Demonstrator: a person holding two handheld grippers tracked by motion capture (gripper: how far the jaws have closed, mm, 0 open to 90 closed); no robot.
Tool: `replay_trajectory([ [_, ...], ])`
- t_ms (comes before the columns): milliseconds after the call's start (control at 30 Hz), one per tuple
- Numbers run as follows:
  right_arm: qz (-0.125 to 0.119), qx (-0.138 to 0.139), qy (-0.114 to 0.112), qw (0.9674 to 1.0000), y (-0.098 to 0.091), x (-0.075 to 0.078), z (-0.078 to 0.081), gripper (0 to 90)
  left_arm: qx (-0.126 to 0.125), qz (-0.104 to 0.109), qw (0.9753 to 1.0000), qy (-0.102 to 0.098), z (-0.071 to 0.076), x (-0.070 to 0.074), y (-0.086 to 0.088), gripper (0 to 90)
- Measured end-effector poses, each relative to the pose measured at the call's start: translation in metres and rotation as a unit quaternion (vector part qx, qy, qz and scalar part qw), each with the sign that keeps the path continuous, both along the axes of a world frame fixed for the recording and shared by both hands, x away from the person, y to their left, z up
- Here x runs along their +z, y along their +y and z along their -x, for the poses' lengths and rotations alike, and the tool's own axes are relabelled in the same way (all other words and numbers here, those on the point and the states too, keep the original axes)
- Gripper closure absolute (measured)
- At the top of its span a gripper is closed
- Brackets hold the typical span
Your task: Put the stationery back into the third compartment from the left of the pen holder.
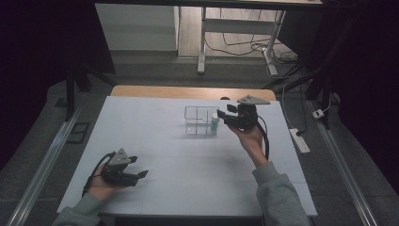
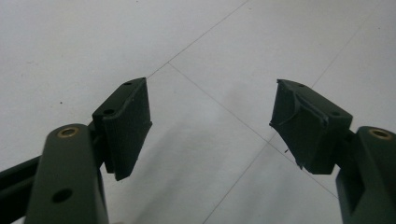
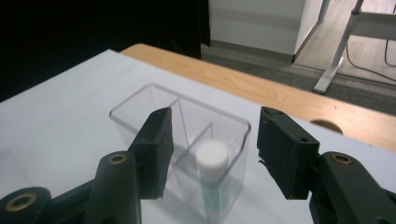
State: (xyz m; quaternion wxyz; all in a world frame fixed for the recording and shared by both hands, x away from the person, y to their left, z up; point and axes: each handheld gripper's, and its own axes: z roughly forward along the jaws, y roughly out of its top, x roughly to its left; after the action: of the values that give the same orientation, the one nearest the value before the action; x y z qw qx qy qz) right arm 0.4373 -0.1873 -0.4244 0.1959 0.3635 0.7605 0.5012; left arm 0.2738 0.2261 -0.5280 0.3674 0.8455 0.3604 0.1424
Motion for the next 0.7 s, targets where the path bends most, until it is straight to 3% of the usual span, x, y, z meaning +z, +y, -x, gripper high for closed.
replay_trajectory([
  [333, 0.029, 0.013, 0.015, 0.9994, -0.034, -0.013, 0.047, 44.4, 0.006, 0.003, 1.0, -0.001, -0.001, 0.0, 0.002, 27.6],
  [700, 0.049, 0.029, 0.054, 0.9969, -0.074, -0.045, 0.089, 43.4, 0.016, 0.006, 0.9999, -0.002, -0.003, 0.0, 0.002, 27.7],
])
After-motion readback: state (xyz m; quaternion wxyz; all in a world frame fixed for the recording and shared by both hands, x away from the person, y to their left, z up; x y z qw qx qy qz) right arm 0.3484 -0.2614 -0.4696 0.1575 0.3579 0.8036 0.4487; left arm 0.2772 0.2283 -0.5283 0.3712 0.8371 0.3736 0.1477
